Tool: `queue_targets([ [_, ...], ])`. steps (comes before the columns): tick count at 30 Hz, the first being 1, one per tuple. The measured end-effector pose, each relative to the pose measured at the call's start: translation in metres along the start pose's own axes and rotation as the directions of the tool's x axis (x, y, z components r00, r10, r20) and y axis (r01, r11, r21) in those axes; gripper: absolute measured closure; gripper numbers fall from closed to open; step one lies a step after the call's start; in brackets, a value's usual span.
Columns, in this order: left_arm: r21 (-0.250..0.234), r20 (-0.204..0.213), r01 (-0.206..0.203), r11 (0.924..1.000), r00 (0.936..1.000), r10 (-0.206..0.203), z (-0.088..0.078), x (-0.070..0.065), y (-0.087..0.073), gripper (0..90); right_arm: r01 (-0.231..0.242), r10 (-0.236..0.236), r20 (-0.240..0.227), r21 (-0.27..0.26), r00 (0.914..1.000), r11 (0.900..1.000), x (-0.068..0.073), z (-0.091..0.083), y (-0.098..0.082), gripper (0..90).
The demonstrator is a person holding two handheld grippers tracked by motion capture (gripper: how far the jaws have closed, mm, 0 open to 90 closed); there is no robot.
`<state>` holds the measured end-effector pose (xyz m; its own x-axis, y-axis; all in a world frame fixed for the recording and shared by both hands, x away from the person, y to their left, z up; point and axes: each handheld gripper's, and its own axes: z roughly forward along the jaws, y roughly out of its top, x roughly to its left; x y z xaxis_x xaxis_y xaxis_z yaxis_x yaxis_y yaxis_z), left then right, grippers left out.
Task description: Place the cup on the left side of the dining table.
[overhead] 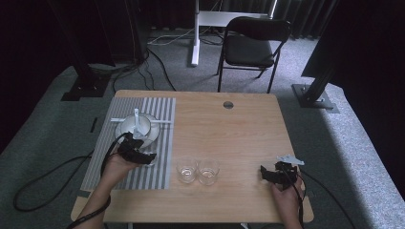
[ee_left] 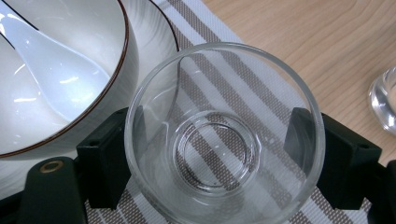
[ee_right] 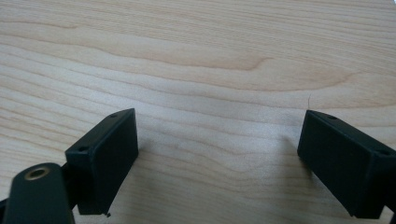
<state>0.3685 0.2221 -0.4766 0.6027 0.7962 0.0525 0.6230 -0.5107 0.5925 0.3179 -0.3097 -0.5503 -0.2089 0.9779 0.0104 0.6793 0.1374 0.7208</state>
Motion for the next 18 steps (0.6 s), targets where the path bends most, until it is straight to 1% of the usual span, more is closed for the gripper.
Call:
queue_targets([
  [4, -0.002, -0.001, -0.002, 1.0000, 1.0000, 0.002, 0.0003, -0.0004, -0.0002, 18.7, 0.000, 0.000, 0.000, 0.000, 1.0000, 1.000, 0.0000, 0.0000, 0.0000, 11.8],
  [7, -0.023, -0.002, 0.001, 0.9997, 1.0000, -0.001, 0.0011, -0.0006, -0.0024, 18.6, 0.000, 0.000, 0.000, 0.000, 1.0000, 1.000, 0.0000, 0.0000, 0.0000, 11.8],
  [10, -0.039, -0.008, -0.009, 0.9992, 0.9999, 0.008, 0.0014, -0.0013, -0.0037, 18.4, 0.000, 0.000, 0.000, 0.000, 1.0000, 1.000, 0.0000, 0.0000, 0.0000, 11.8],
  [14, -0.053, -0.020, -0.010, 0.9986, 0.9998, 0.009, 0.0014, -0.0028, -0.0053, 18.1, 0.000, 0.000, 0.000, 0.000, 1.0000, 1.000, 0.0000, 0.0000, 0.0000, 11.8],
  [15, -0.055, -0.023, -0.008, 0.9984, 0.9997, 0.007, 0.0016, -0.0029, -0.0056, 18.0, 0.000, 0.000, 0.000, 0.000, 1.0000, 1.000, 0.0000, 0.0000, 0.0000, 11.8],
  [17, -0.078, -0.028, -0.004, 0.9970, 0.9996, 0.002, 0.0016, -0.0036, -0.0071, 17.8, 0.000, 0.000, 0.000, 0.000, 1.0000, 1.000, 0.0000, 0.0000, 0.0000, 11.8],
  [18, -0.079, -0.030, 0.002, 0.9969, 0.9995, -0.004, 0.0021, -0.0040, -0.0077, 17.6, 0.000, 0.000, 0.000, 0.000, 1.0000, 1.000, 0.0000, 0.0000, 0.0000, 11.8],
])
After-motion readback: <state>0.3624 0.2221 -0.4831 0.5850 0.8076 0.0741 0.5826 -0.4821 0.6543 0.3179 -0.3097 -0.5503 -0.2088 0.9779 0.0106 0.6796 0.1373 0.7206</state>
